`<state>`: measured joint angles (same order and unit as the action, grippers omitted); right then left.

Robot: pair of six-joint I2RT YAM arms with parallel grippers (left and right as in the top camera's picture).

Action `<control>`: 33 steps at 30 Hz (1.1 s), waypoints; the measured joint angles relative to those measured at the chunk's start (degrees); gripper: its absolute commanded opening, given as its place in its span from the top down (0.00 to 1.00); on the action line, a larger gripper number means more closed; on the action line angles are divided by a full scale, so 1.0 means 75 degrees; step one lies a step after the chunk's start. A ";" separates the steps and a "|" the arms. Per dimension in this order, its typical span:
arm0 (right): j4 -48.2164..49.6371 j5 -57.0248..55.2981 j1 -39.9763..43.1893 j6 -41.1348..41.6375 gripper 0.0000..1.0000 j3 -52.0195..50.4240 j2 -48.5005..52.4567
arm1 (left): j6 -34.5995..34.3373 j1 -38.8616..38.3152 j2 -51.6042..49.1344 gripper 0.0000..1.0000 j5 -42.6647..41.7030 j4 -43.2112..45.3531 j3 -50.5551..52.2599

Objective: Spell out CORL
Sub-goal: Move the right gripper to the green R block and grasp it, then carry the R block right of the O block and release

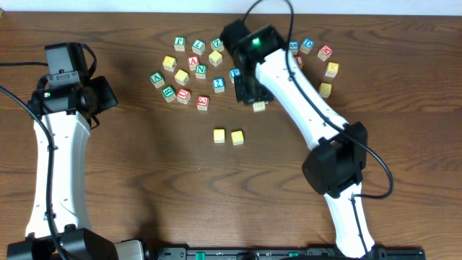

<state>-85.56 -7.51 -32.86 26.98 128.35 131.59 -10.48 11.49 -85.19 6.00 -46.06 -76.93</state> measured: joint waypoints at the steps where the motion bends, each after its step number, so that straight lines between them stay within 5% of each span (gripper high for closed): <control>1: 0.0134 0.0026 -0.0009 0.0035 0.84 -0.0329 0.0035 | 0.0000 0.0000 0.0000 0.38 0.0000 0.0003 0.0000; 13: 0.2212 0.0460 -0.0058 0.0227 0.79 -0.2838 0.0125 | 0.0000 0.0000 0.0000 0.38 0.0000 0.0000 0.0000; 33: 0.2002 0.0775 -0.0058 0.0160 0.52 -0.2926 0.0125 | 0.0000 0.0000 0.0000 0.38 0.0000 0.0003 0.0000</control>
<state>-70.54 -1.69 -33.30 28.18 106.41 132.53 -10.48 11.49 -85.19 6.00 -46.04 -76.93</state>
